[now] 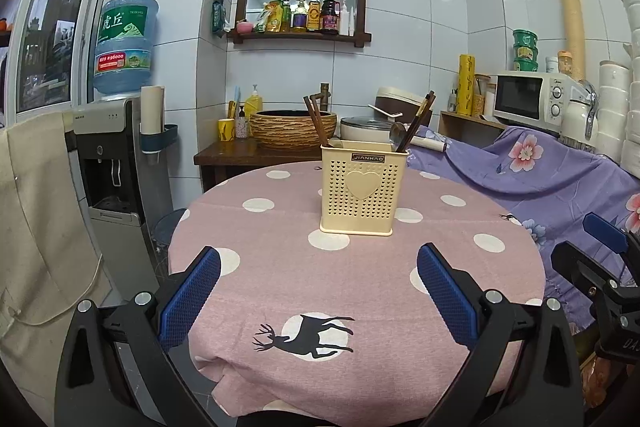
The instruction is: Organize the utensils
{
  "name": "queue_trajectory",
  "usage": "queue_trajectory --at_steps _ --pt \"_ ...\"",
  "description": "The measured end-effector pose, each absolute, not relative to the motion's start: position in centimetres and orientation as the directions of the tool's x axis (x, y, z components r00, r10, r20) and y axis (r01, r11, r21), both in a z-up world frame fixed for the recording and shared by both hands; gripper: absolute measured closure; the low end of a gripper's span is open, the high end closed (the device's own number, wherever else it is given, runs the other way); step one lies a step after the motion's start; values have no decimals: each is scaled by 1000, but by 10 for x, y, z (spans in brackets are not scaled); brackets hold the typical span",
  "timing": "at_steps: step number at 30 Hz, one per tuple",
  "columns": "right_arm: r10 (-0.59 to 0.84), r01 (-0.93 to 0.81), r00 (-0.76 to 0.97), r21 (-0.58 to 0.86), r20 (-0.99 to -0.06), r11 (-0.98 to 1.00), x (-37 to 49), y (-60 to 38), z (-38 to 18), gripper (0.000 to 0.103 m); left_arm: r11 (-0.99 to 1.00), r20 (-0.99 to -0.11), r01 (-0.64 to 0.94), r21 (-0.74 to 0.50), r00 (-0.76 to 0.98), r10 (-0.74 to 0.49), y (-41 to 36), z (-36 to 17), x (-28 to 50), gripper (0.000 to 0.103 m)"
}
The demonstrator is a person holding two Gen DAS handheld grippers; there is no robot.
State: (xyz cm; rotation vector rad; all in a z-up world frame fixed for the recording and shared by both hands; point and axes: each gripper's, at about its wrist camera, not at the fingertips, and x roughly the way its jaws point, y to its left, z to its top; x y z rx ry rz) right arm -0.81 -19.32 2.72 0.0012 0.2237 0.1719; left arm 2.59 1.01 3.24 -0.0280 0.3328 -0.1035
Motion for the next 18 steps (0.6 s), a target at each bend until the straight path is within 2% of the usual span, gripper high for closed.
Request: queue_trajectory --at_steps 18 --pt "171 -169 958 25 -231 985 -6 -190 24 6 995 -329 96 -41 939 -104 12 31 28 6"
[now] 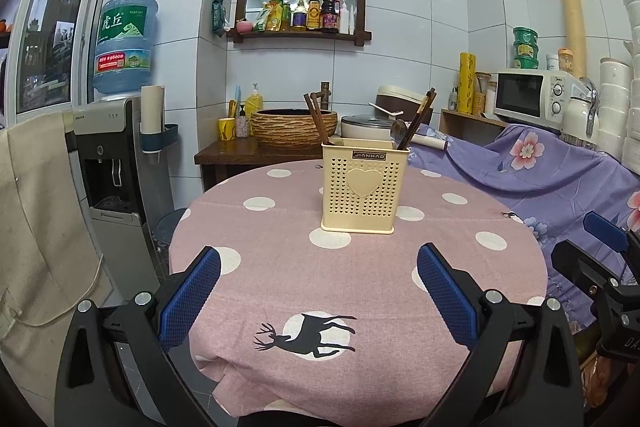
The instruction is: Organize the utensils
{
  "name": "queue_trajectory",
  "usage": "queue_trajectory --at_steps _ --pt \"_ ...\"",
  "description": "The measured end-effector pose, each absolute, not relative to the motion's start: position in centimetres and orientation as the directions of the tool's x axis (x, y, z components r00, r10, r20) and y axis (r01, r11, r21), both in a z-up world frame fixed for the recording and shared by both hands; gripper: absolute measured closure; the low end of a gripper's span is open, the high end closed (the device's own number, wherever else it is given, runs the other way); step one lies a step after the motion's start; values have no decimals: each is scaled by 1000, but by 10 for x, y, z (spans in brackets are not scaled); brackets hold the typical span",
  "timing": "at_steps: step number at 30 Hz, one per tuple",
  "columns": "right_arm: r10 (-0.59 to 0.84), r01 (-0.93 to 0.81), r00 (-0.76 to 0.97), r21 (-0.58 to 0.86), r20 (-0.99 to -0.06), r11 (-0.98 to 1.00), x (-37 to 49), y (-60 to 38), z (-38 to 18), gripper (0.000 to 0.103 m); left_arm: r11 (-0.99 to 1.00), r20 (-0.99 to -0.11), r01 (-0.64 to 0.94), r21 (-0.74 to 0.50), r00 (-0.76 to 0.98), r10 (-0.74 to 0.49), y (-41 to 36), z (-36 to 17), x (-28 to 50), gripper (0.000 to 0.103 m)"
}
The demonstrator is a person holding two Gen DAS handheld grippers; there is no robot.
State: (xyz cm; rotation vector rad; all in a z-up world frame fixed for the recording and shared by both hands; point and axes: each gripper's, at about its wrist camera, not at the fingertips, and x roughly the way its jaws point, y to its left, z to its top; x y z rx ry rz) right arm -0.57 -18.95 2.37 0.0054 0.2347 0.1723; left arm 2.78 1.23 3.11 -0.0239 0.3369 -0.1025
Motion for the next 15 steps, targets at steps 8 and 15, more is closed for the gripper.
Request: queue_trajectory --at_steps 8,15 --pt "170 -169 958 27 -231 985 -6 -189 23 6 995 -329 97 -35 939 -103 12 31 28 6" --pt "169 -167 957 29 -235 986 -5 -190 23 6 994 -329 100 -36 938 -106 13 30 27 6"
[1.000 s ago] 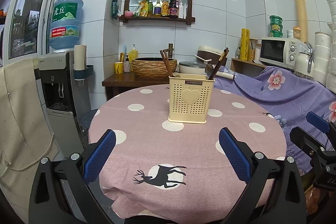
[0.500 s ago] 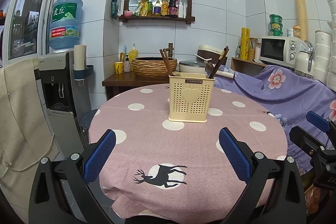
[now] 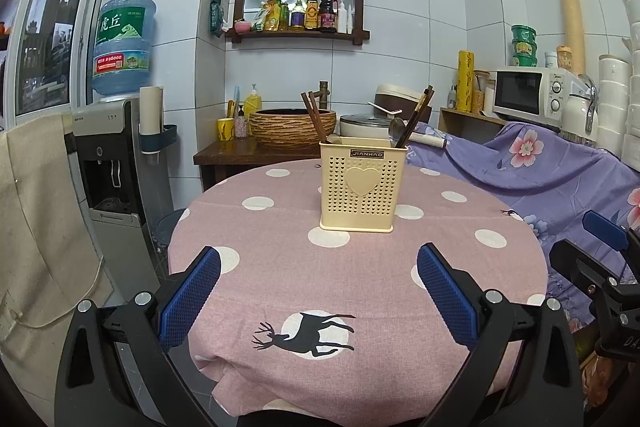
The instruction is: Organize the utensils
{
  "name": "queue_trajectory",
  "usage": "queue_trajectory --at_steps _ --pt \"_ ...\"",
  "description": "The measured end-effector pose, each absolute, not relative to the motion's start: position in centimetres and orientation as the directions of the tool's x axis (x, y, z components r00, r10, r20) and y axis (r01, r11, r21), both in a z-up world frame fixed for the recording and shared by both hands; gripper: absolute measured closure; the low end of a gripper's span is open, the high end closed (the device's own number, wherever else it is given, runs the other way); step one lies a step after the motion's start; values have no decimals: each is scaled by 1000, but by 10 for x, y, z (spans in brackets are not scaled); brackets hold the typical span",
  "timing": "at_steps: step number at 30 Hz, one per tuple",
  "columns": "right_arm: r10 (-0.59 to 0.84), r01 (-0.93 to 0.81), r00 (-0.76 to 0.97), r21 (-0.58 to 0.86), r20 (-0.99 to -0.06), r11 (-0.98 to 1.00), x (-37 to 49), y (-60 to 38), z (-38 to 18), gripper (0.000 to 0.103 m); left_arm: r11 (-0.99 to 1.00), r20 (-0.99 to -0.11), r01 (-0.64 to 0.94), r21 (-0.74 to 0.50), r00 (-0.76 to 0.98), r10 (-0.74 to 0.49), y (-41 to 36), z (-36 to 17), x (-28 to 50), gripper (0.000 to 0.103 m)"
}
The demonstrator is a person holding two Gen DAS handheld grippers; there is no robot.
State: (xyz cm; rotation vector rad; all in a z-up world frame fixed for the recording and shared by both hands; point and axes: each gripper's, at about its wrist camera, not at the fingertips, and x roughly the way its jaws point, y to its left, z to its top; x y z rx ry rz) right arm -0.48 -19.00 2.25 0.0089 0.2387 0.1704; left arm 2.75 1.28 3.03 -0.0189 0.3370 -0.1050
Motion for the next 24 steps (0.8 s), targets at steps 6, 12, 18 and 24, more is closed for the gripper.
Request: queue_trajectory --at_steps 6,12,18,24 --pt "166 -164 956 30 -240 986 -4 -191 21 6 993 -335 106 -44 935 -115 14 30 27 6" --pt "166 -162 955 40 -246 986 -3 -192 19 6 994 -342 103 -41 933 -111 14 29 29 6" --pt "165 -160 955 40 -247 986 -3 -192 19 6 994 -347 105 -40 931 -112 13 29 31 6" --pt "167 -161 954 43 -249 986 -2 -192 20 6 994 -350 104 -41 930 -112 13 29 31 6"
